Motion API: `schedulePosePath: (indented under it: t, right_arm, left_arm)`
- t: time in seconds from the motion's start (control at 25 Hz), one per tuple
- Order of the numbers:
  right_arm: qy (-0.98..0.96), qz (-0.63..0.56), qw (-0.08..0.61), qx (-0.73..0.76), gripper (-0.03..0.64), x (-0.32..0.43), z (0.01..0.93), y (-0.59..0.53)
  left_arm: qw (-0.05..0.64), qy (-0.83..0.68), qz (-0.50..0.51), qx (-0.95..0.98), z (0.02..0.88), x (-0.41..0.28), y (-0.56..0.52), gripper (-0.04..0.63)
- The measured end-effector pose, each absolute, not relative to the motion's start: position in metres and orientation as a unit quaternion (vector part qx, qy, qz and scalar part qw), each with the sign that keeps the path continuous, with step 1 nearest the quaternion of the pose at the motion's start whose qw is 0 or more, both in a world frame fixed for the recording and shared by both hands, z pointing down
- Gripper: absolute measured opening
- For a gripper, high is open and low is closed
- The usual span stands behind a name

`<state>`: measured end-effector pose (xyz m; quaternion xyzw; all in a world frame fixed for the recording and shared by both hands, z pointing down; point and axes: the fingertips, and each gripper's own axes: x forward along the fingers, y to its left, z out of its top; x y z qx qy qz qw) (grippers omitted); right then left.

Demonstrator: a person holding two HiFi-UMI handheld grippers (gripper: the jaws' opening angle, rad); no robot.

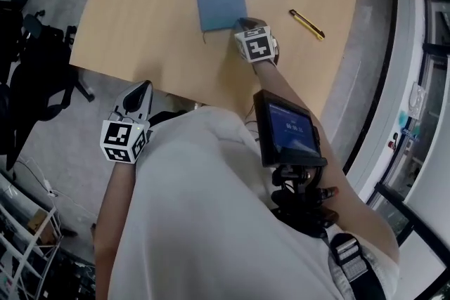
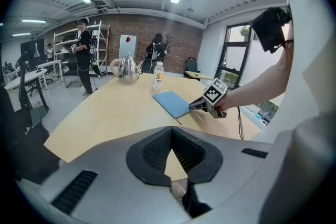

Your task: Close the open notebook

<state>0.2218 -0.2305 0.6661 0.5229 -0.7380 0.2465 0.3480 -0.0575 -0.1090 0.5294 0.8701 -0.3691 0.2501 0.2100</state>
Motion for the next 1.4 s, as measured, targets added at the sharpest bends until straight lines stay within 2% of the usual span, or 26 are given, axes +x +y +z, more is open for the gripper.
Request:
schedulePosePath:
  t: [0.32,0.64,1.12,1.4]
  right_arm:
    - [-0.771,0.245,0.209,0.549,0.034,0.228,0.605,-0.22]
    - [-0.798,0.227,0.111,0.547,0.031,0.186,0.531,-0.162]
    - [-0.796,0.223,0.053,0.561,0.029,0.129,0.492,-0.087]
    - [-0.789,0.217,0.046,0.573,0.029,0.114,0.487,-0.061]
  left_arm:
    - [0.191,-0.344,0.224,0.892,0.515,-0.035,-0.122,0.005]
    - [0.173,-0.282,0.192,0.924,0.503,-0.032,-0.134,0.005]
    - [0.171,-0.211,0.194,0.943,0.512,-0.047,-0.116,0.005]
    - [0.157,-0.165,0.192,0.955,0.506,-0.035,-0.102,0.005]
